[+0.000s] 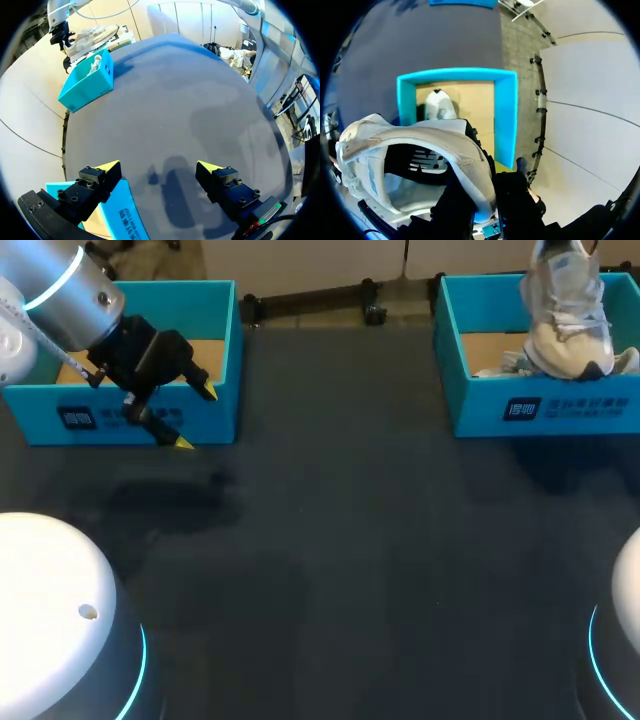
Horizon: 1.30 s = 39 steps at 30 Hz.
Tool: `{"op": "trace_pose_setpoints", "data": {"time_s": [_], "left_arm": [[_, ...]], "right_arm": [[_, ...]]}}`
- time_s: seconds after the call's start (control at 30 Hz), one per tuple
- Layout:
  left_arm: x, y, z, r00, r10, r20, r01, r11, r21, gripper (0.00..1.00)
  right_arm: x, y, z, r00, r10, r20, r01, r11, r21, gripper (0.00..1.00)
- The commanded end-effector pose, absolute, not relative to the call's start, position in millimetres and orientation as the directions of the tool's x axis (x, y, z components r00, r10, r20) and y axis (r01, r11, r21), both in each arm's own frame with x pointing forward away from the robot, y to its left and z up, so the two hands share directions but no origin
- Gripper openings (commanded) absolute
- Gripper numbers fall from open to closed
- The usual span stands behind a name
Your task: Take the shoe out of the shoebox, open the shoe tongue, remove and reinsert the insole, then place the shoe into the shoebox
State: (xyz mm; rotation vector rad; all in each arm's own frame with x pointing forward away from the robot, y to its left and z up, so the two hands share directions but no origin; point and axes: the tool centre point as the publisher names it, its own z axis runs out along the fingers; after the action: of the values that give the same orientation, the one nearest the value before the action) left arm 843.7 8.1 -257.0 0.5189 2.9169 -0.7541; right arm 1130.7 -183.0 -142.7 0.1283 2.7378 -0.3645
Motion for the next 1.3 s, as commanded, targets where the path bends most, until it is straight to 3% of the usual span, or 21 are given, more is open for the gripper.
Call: {"op": "trace_pose_setpoints", "data": {"time_s": [0.03,0.37,0.97,1.3], "left_arm": [[842,9,-257,-0.939,0.303,-0.166,0.345,0.822,-0.453,1.0],[842,9,-257,-0.939,0.303,-0.166,0.345,0.822,-0.453,1.0],[842,9,-257,-0.939,0.303,-0.166,0.345,0.822,-0.453,1.0],[842,9,-257,-0.939,0.303,-0.166,0.345,0.822,-0.453,1.0]], "right_arm": [[1152,-201,-146,-0.933,0.054,-0.355,0.145,0.961,-0.237,0.0],[1175,-242,-156,-0.928,0.095,-0.36,0.192,0.951,-0.242,0.0],[1176,-243,-156,-0.924,0.106,-0.368,0.203,0.95,-0.237,0.0],[1201,-293,-164,-0.924,0.075,-0.376,0.184,0.947,-0.264,0.0]]}}
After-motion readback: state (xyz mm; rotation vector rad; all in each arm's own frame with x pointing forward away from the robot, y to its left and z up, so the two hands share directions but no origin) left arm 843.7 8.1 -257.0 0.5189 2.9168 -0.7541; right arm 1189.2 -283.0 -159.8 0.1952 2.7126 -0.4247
